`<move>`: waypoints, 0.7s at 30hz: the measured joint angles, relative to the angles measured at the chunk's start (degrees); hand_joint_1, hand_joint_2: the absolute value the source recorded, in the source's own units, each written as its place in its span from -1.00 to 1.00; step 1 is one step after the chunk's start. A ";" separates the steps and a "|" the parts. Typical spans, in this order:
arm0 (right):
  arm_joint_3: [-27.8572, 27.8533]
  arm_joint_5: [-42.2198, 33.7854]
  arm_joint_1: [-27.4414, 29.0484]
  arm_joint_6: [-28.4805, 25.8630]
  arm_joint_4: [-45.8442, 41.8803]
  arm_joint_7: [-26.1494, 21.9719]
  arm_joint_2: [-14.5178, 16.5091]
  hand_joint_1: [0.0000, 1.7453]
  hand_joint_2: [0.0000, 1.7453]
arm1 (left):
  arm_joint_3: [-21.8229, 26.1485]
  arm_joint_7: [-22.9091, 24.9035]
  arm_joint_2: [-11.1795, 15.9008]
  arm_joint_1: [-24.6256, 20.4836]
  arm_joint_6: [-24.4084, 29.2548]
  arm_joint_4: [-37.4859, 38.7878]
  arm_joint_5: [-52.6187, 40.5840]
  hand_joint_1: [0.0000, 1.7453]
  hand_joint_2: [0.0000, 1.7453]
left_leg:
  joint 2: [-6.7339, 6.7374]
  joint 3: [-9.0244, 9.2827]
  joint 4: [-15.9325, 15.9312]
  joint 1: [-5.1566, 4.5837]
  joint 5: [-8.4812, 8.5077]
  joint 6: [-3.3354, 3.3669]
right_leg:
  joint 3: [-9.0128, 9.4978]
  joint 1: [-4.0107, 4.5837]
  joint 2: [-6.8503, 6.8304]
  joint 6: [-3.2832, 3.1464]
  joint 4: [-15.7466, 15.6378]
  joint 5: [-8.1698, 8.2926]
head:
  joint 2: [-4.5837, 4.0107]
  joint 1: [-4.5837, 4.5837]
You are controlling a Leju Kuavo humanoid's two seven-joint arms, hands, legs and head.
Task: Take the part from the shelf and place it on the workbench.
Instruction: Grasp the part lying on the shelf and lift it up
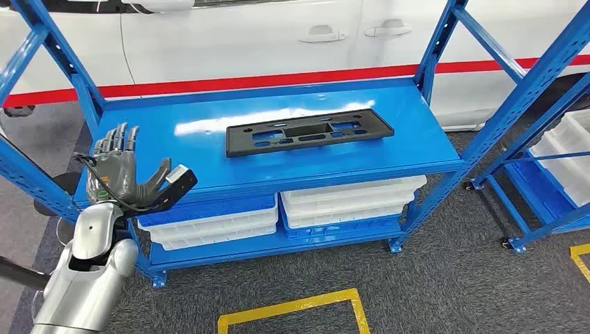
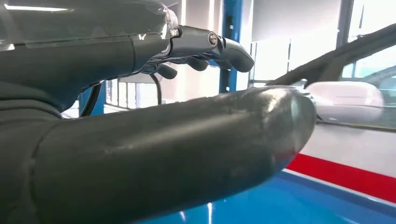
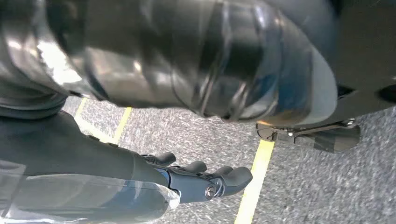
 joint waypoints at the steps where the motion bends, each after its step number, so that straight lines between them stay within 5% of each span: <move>1: 0.00 -0.01 0.00 0.00 0.00 0.00 -0.01 -1.00 -1.00 | -0.01 0.00 -0.01 0.00 0.00 0.03 0.00 -1.00 -1.00 | 0.20 0.02 0.06 0.08 -0.07 -0.11 | 0.54 -0.14 -0.10 0.15 -1.28 1.04 | 0.00 0.00; 5: -0.03 -0.02 -0.05 0.07 0.02 -0.01 -0.01 -1.00 -1.00 | -0.04 -0.02 0.00 -0.09 0.01 0.09 0.01 -1.00 -1.00 | 1.40 0.16 1.06 0.38 -0.92 -1.47 | 6.33 -0.41 -2.80 0.40 -13.38 7.20 | 0.00 -0.01; 7: -0.03 -0.03 -0.08 0.23 0.04 -0.01 0.06 -1.00 -1.00 | -0.04 -0.11 -0.01 -0.17 0.02 0.10 0.16 -1.00 -1.00 | 2.01 0.30 1.34 0.08 -1.21 -2.37 | 6.97 -0.05 -3.39 -0.68 -15.22 7.43 | 0.00 -0.02; 9: -0.04 -0.04 -0.09 0.36 0.04 0.00 0.07 -1.00 -1.00 | -0.04 -0.30 -0.03 -0.27 0.01 0.11 0.42 -1.00 -1.00 | 2.58 0.60 1.28 0.16 -1.43 -3.20 | 6.81 -0.01 -2.22 -1.90 -15.21 7.57 | 0.00 -0.04; 12: -0.06 -0.04 -0.10 0.39 0.04 0.05 0.08 -1.00 -1.00 | -0.04 -0.48 -0.02 -0.45 -0.03 0.13 0.62 -1.00 -1.00 | 0.46 -1.16 5.84 0.51 -4.82 -3.65 | 6.97 -0.13 -0.78 -3.29 -15.55 7.91 | 0.00 -0.05; 14: -0.07 -0.04 -0.10 0.39 0.04 0.12 0.08 -1.00 -1.00 | -0.04 -0.52 0.04 -0.38 -0.05 0.28 0.73 -1.00 -1.00 | -0.94 -4.71 13.77 0.40 -8.56 -3.46 | 6.93 0.29 0.35 -3.85 -15.49 7.94 | 0.00 -0.05; 16: -0.08 -0.04 -0.09 0.39 0.04 0.29 0.08 -1.00 -1.00 | -0.04 -0.54 0.13 -0.17 -0.07 0.51 0.81 -1.00 -1.00 | -1.33 -6.94 18.20 0.20 -9.32 -3.06 | 6.94 0.79 1.88 -4.11 -15.32 7.90 | 0.00 -0.05; 18: -0.09 -0.03 -0.07 0.39 0.04 0.46 0.08 -1.00 -1.00 | -0.04 -0.56 0.19 -0.14 -0.05 0.62 0.88 -1.00 -1.00 | -1.93 -5.23 13.90 -0.07 -5.95 -2.17 | 7.02 1.20 3.48 -4.18 -15.17 7.85 | 0.00 -0.05; 21: -0.10 -0.01 -0.13 0.39 0.10 0.54 0.31 -1.00 -1.00 | -0.05 -0.57 0.26 -0.23 -0.02 0.65 0.96 -1.00 -1.00 | -5.80 -0.82 3.80 -0.34 -1.71 -0.60 | 6.74 1.25 5.44 -3.85 -14.99 7.93 | 0.00 -0.04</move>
